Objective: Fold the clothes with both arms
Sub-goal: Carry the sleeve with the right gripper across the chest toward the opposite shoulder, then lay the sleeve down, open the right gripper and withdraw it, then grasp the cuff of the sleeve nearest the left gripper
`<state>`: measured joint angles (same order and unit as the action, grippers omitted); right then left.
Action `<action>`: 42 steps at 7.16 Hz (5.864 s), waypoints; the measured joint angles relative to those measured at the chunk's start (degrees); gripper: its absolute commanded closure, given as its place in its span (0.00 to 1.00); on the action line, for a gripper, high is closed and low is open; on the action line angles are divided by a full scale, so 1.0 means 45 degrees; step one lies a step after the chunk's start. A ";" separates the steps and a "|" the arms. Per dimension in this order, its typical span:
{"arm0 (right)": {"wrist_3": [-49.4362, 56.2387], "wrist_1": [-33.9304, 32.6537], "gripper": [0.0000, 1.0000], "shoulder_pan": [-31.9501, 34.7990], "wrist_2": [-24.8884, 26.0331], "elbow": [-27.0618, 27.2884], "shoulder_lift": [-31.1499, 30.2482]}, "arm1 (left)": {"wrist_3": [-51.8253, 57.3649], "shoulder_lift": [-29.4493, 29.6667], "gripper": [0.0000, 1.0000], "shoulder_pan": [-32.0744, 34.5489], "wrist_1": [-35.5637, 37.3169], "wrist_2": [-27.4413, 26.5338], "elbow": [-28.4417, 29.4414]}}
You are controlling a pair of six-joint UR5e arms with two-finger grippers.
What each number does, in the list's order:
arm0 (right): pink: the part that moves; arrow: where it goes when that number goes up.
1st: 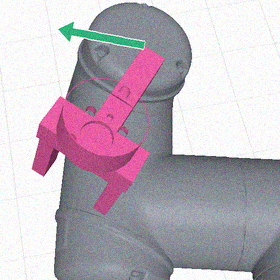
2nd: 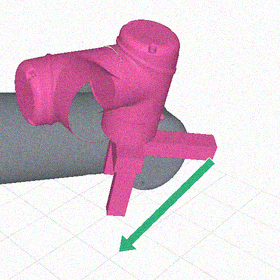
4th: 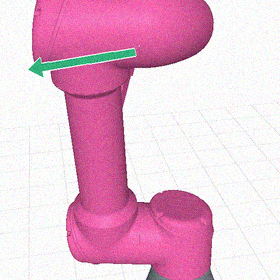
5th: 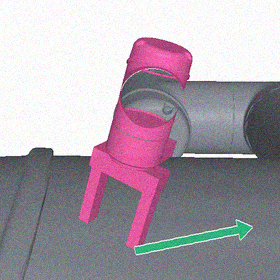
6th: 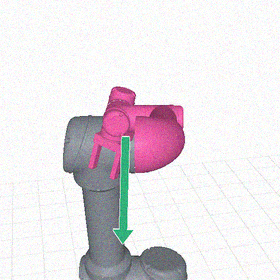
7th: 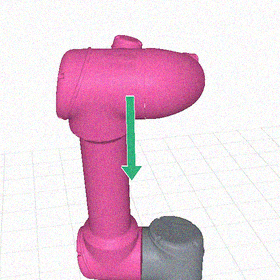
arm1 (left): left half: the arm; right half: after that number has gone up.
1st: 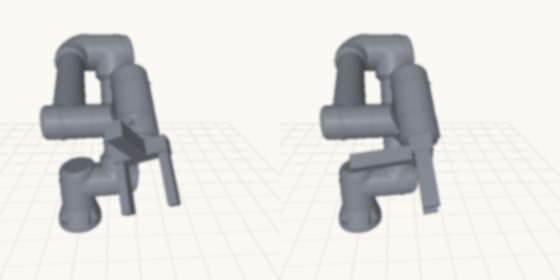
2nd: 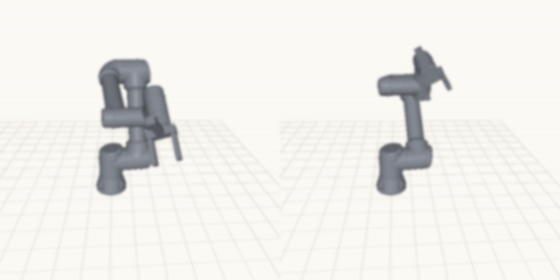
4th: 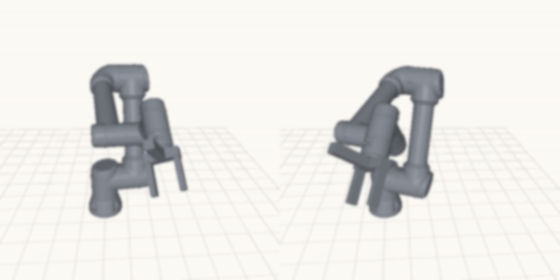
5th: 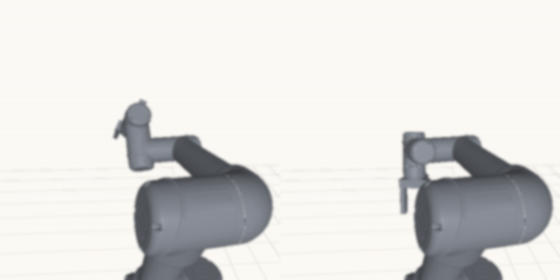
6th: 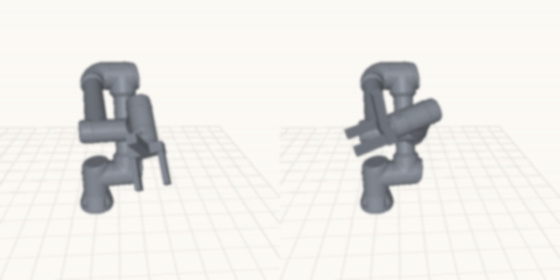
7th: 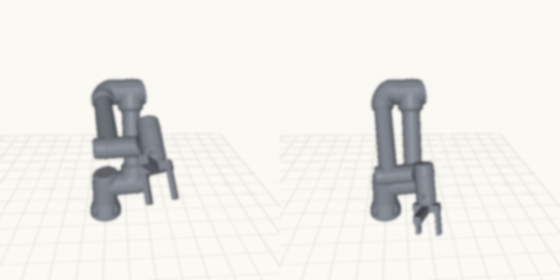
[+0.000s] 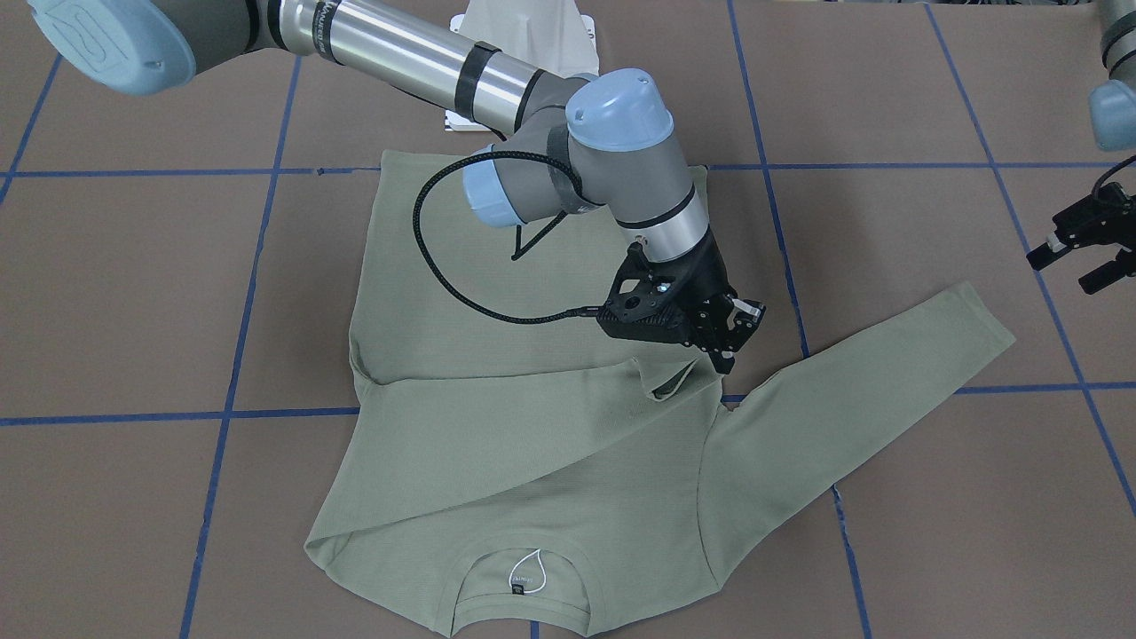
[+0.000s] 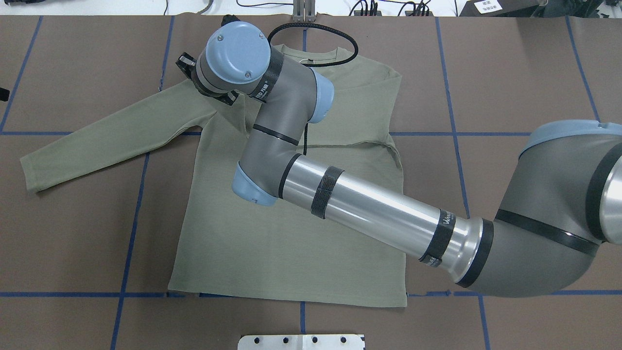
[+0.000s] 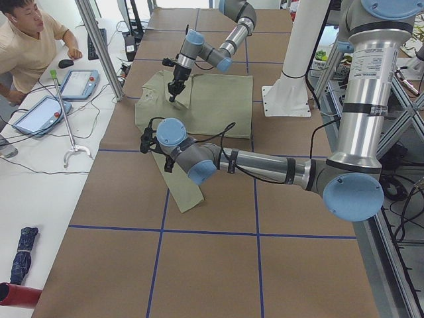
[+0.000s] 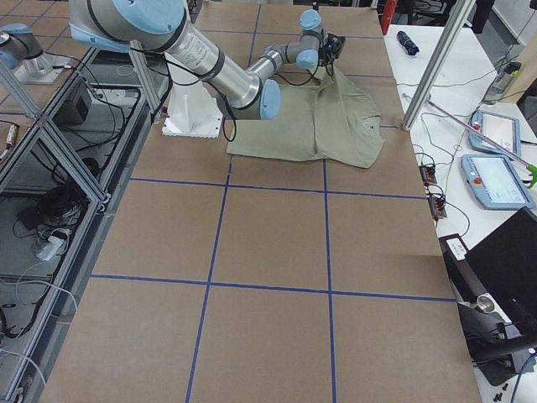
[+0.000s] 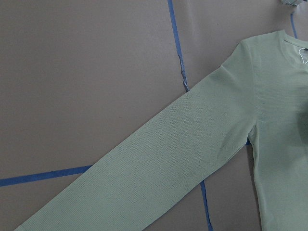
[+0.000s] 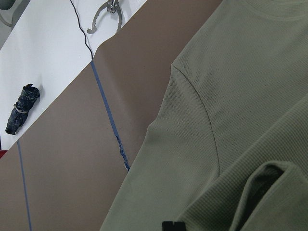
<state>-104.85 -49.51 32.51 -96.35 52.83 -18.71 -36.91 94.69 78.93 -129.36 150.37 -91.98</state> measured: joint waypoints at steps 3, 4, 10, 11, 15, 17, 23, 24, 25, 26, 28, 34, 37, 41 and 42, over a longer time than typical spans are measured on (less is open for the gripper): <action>0.0000 0.0305 0.01 -0.0094 0.0815 -0.0895 0.0304 | 0.0000 -0.0021 0.00 -0.0006 0.0021 0.0055 0.0010; -0.0005 0.0477 0.00 -0.0191 0.1169 -0.1324 0.0570 | 0.0004 -0.0015 0.00 -0.0012 0.0029 0.0048 0.0027; -0.0328 0.0376 0.00 0.1189 -0.0033 0.2156 -0.2258 | 0.0072 0.0489 0.00 -0.0530 -0.0028 -0.1295 0.1559; -0.0202 0.0307 0.00 0.1821 -0.0953 0.2812 -0.3112 | 0.0051 0.0657 0.00 -0.0653 -0.0035 -0.1724 0.2107; 0.0507 0.0334 0.00 0.2729 -0.2042 0.4895 -0.5705 | -0.0175 0.1115 0.07 -0.1591 -0.0500 -0.2382 0.4116; 0.0577 0.0307 0.00 0.2925 -0.2190 0.5571 -0.6660 | -0.0138 0.1029 0.10 -0.2046 -0.0731 -0.2677 0.4557; 0.2332 0.0281 0.00 0.4779 -0.4390 0.7738 -0.9741 | -0.0103 0.0840 0.19 -0.2667 -0.0803 -0.3315 0.5231; 0.2347 0.0280 0.00 0.4782 -0.4389 0.7775 -0.9753 | -0.0085 0.0800 0.20 -0.2696 -0.0803 -0.3316 0.5281; 0.2347 0.0280 0.00 0.4787 -0.4379 0.7796 -0.9747 | -0.0075 0.0773 0.22 -0.2705 -0.0803 -0.3317 0.5332; 0.2350 0.0280 0.00 0.4788 -0.4374 0.7804 -0.9737 | -0.0070 0.0764 0.25 -0.2712 -0.0803 -0.3313 0.5373; 0.2349 0.0280 0.00 0.4788 -0.4370 0.7810 -0.9723 | -0.0055 0.0721 0.29 -0.2721 -0.0803 -0.3300 0.5436; 0.2335 0.0280 0.00 0.4788 -0.4370 0.7907 -0.9696 | -0.0162 0.0429 1.00 -0.2734 -0.1381 -0.3189 0.5420; 0.2310 0.0280 0.00 0.4806 -0.4374 0.7940 -0.9712 | -0.0253 0.0396 1.00 -0.2732 -0.1330 -0.2508 0.4716; 0.2549 0.0302 0.00 0.5427 -0.4903 0.8030 -1.0284 | -0.4582 0.1910 1.00 -0.2797 -0.1273 0.0010 0.2093; 0.2959 0.0328 0.00 0.5622 -0.5194 0.8159 -1.0648 | -0.6589 0.3059 1.00 -0.2927 -0.1286 0.0194 0.1883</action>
<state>-91.54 -48.04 57.81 -119.72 89.55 -66.63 -66.56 108.45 65.75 -135.15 151.24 -83.51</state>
